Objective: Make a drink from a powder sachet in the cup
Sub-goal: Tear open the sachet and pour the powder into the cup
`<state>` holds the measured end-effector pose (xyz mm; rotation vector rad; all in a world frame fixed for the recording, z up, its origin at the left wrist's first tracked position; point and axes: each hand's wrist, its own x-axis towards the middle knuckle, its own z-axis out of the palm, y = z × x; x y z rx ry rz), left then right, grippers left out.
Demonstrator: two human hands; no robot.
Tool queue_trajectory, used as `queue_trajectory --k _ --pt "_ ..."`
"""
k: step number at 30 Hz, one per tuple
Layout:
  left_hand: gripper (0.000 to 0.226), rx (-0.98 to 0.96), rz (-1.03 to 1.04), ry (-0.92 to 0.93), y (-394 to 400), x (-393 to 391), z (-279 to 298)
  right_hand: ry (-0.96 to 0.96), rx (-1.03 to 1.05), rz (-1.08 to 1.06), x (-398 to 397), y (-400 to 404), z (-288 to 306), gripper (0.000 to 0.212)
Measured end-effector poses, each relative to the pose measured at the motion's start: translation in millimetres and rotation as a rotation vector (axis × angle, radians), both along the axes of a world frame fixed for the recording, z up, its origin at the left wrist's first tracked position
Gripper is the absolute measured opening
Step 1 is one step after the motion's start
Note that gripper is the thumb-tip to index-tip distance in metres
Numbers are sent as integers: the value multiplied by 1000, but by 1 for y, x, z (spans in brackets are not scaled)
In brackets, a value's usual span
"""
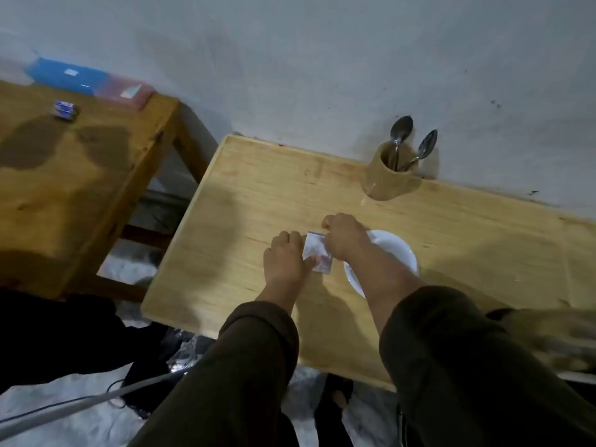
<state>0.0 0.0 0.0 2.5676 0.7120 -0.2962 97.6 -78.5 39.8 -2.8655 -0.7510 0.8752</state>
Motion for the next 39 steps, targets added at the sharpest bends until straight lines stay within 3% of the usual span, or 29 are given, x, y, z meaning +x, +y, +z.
queue_trajectory --k 9,13,17,19,23,26,28,35,39 --pt "45 -101 77 -33 4 2 -11 -60 -67 -35 -2 7 -12 36" --pt "42 -176 111 -69 6 7 -8 -29 15 -15 0 8 -2 23" --pt "36 -269 186 -161 11 15 10 26 167 -142 5 5 25 6" --pt "29 -290 206 -265 15 19 24 3 235 -173 9 2 41 23" --pt "14 -337 154 -468 24 30 55 -51 286 -199 13 -5 78 31" --pt "14 -345 85 -532 27 40 80 -95 350 -221 12 -11 107 8" --pt "15 -344 42 -561 25 46 98 -131 420 -239 10 -16 125 15" --pt "15 -326 -87 -615 12 53 152 -277 568 -346 -4 -32 167 5" --pt "17 -395 -139 -615 0 48 175 -360 633 -437 -18 -41 183 10"
